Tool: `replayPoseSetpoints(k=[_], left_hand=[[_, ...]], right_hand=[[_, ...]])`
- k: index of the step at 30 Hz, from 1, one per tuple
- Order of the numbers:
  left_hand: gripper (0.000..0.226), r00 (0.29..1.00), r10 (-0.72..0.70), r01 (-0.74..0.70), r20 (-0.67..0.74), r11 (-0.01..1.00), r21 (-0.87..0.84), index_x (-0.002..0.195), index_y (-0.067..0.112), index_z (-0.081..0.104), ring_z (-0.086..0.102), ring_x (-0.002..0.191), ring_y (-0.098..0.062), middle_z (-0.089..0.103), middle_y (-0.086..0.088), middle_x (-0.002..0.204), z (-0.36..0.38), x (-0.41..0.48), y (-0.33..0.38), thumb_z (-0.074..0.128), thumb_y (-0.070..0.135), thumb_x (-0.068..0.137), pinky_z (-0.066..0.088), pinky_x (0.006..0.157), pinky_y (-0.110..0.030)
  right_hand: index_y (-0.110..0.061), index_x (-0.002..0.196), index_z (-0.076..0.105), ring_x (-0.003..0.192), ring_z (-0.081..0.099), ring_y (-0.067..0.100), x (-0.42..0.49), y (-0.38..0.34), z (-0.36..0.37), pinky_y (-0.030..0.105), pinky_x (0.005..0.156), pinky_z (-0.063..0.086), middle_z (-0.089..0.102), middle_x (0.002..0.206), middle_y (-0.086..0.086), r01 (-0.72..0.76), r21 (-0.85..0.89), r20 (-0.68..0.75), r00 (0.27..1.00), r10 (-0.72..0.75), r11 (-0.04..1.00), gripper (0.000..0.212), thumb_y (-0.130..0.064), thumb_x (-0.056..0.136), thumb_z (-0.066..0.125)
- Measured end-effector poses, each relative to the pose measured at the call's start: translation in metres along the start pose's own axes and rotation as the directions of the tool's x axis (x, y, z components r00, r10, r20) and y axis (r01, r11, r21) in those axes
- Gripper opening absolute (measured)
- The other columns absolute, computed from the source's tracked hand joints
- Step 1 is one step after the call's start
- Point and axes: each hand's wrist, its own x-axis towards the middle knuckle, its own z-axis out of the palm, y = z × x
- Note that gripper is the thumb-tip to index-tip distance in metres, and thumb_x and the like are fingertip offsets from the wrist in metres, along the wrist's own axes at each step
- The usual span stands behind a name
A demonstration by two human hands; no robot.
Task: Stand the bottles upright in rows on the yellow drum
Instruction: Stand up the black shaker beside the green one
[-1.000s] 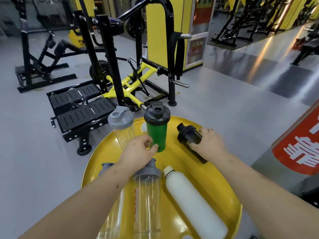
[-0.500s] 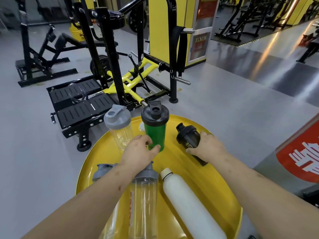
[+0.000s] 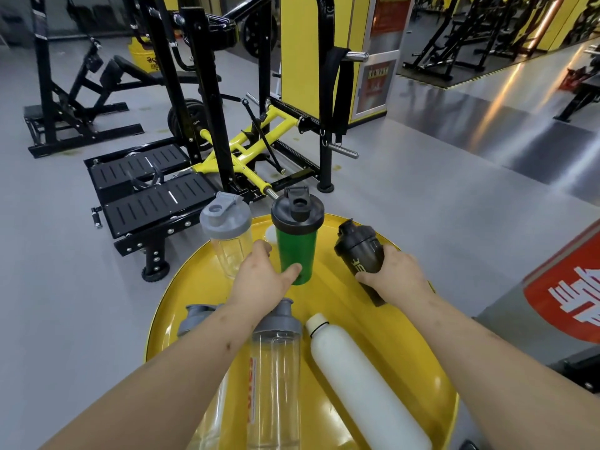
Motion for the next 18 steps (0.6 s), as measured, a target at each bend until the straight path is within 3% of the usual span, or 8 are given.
replayPoseSetpoints(k=[5,8,13,18], left_hand=[[0.092,1.000,-0.004,0.005,0.027,1.000,-0.009,0.156,0.017,0.026,0.062,0.112,-0.031,0.061,-0.015,0.135,0.005,0.004,0.007,0.075,0.054,0.087,0.054,0.086,-0.041],[0.097,1.000,-0.011,0.011,0.030,1.000,-0.018,0.159,0.017,0.022,0.063,0.117,-0.034,0.059,-0.016,0.140,0.007,0.007,0.009,0.075,0.055,0.087,0.055,0.087,-0.042],[0.095,1.000,-0.003,0.004,0.022,0.999,-0.047,0.159,0.018,0.022,0.064,0.112,-0.033,0.059,-0.015,0.141,0.008,0.009,0.014,0.076,0.050,0.089,0.050,0.078,-0.036],[0.089,1.000,0.011,-0.010,0.014,0.997,-0.077,0.156,0.017,0.026,0.064,0.116,-0.032,0.060,-0.012,0.141,0.013,0.011,0.015,0.076,0.049,0.089,0.048,0.080,-0.034]], right_hand=[[-0.021,0.133,0.045,0.107,0.057,0.027,-0.009,-0.003,-0.006,0.044,0.086,0.056,0.060,0.118,0.003,0.064,0.216,-0.085,0.995,-0.046,0.974,0.078,-0.048,0.072,0.085],[-0.023,0.142,0.040,0.112,0.059,0.027,-0.015,-0.005,-0.010,0.034,0.083,0.051,0.060,0.125,0.002,0.101,0.331,-0.106,0.992,-0.069,0.938,0.084,-0.040,0.074,0.087],[-0.023,0.142,0.039,0.121,0.055,0.022,-0.024,-0.002,-0.009,0.028,0.086,0.042,0.058,0.132,0.000,0.128,0.470,-0.127,0.989,-0.076,0.873,0.083,-0.033,0.076,0.088],[-0.023,0.140,0.038,0.125,0.053,0.020,-0.027,0.003,0.001,0.029,0.091,0.046,0.056,0.135,-0.002,0.109,0.529,-0.136,0.990,-0.043,0.842,0.083,-0.035,0.076,0.089]])
